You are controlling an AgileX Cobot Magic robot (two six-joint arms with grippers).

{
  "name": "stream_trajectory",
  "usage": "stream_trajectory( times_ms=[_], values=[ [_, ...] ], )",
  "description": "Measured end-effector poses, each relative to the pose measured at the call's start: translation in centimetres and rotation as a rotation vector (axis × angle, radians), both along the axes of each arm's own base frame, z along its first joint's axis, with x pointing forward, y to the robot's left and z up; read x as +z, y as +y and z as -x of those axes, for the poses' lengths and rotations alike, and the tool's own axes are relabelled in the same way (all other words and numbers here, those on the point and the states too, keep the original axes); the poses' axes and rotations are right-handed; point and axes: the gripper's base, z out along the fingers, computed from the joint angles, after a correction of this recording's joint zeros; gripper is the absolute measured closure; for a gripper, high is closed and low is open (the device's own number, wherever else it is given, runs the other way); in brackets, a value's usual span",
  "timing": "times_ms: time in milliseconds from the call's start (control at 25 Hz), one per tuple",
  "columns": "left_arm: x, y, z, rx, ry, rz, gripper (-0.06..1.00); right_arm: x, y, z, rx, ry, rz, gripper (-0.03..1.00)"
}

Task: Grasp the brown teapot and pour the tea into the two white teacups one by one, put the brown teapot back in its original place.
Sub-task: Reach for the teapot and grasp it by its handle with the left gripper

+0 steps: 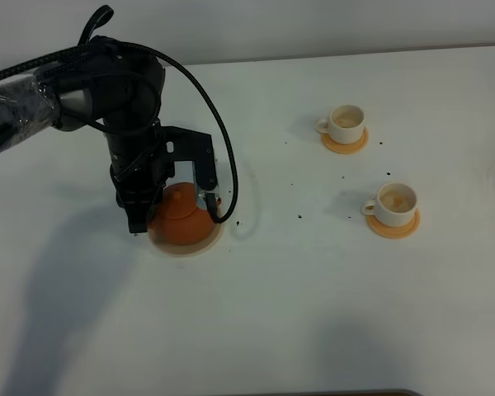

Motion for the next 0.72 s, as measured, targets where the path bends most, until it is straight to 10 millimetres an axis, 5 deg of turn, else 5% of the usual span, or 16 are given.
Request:
stream_trajectory(
  times_ms=[440,720],
  values=[
    [-0.07,-0.06,-0.09,-0.034,-0.004,0.007,0.69,0.0,0.0,0.0,0.0,0.0,0.0,0.73],
    [-0.08,-0.05,-0.22,-0.052,-0.011,0.016,0.82,0.0,0.0,0.0,0.0,0.0,0.0,0.73]
  ],
)
